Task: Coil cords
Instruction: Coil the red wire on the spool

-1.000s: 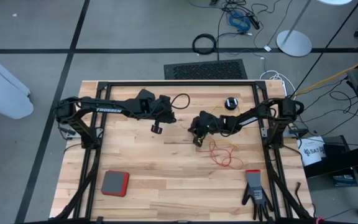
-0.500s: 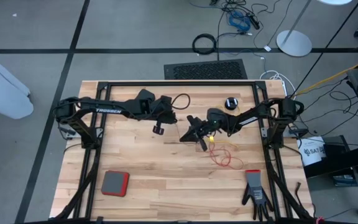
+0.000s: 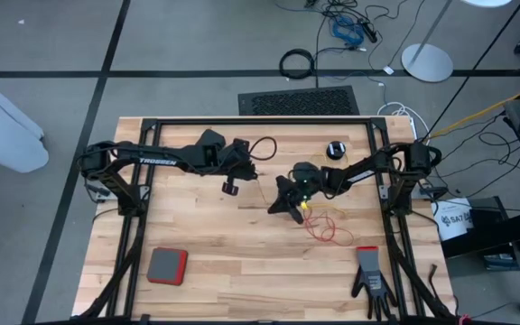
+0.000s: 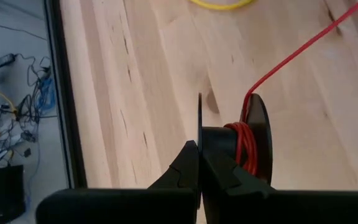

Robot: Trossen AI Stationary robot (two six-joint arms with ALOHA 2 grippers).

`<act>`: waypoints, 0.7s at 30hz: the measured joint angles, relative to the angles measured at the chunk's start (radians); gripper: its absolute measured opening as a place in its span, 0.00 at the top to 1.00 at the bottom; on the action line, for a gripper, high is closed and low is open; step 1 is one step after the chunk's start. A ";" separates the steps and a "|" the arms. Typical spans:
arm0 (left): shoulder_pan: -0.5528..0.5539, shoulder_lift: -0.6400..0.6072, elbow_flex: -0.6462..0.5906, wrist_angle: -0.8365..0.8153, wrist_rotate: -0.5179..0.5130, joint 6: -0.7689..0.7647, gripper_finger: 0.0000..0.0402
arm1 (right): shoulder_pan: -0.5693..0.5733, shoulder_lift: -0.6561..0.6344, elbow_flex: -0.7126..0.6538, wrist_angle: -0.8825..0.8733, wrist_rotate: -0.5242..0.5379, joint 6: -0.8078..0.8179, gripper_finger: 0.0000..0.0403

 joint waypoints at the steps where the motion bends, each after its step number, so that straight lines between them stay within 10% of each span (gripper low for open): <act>1: -0.001 0.000 0.000 0.001 -0.008 0.000 1.00 | 0.000 0.000 0.000 -0.032 0.010 -0.007 1.00; 21: -0.015 0.036 -0.001 0.350 -0.152 0.043 1.00 | 0.001 -0.238 0.000 -0.098 0.441 -0.128 1.00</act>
